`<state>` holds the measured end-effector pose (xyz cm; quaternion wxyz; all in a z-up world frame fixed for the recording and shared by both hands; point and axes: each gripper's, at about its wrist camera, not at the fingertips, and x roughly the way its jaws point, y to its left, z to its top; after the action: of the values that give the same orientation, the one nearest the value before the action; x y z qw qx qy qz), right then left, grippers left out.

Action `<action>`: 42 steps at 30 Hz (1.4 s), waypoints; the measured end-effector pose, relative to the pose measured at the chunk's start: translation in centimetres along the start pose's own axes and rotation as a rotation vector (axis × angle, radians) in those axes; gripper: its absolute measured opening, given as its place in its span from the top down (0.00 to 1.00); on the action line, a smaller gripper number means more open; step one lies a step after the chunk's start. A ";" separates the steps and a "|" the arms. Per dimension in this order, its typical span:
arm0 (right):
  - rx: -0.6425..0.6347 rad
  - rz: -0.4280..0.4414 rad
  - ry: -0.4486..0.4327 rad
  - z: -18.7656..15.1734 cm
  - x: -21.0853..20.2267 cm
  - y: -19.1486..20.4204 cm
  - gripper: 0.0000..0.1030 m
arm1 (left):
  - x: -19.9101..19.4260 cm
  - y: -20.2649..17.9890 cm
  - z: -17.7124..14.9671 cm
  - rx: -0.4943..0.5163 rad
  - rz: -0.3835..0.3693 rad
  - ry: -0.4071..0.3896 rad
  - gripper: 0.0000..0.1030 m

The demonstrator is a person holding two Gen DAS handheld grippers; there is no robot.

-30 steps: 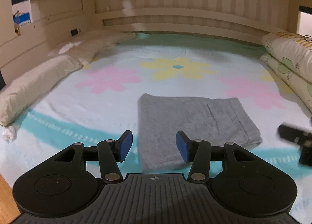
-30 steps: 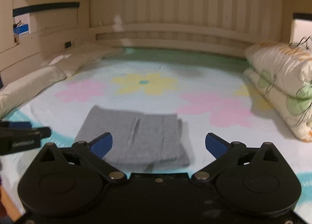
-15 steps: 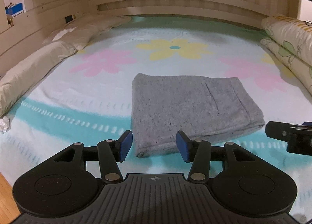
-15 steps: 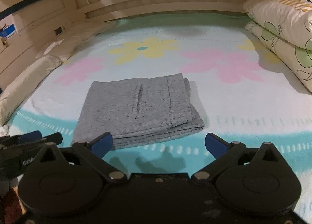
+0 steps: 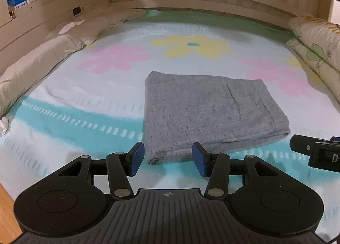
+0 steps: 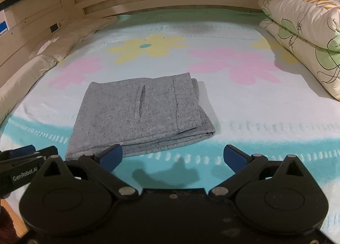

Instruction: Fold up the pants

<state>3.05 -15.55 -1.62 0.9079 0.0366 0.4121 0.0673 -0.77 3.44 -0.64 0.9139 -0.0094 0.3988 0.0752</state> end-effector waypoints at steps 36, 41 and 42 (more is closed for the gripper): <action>-0.002 0.007 0.052 -0.5 1.1 0.2 0.00 | 0.7 -0.4 -0.7 0.018 -0.011 0.056 0.53; 0.001 0.007 0.057 -0.5 1.2 0.2 0.00 | 0.8 -0.5 -0.8 0.018 -0.011 0.061 0.54; 0.001 0.008 0.058 -0.5 1.2 0.2 0.00 | 0.8 -0.5 -0.8 0.018 -0.011 0.061 0.54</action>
<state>3.42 -15.19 -2.84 0.8953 0.0364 0.4382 0.0717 -0.73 3.00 -1.76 0.9017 -0.0059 0.4271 0.0662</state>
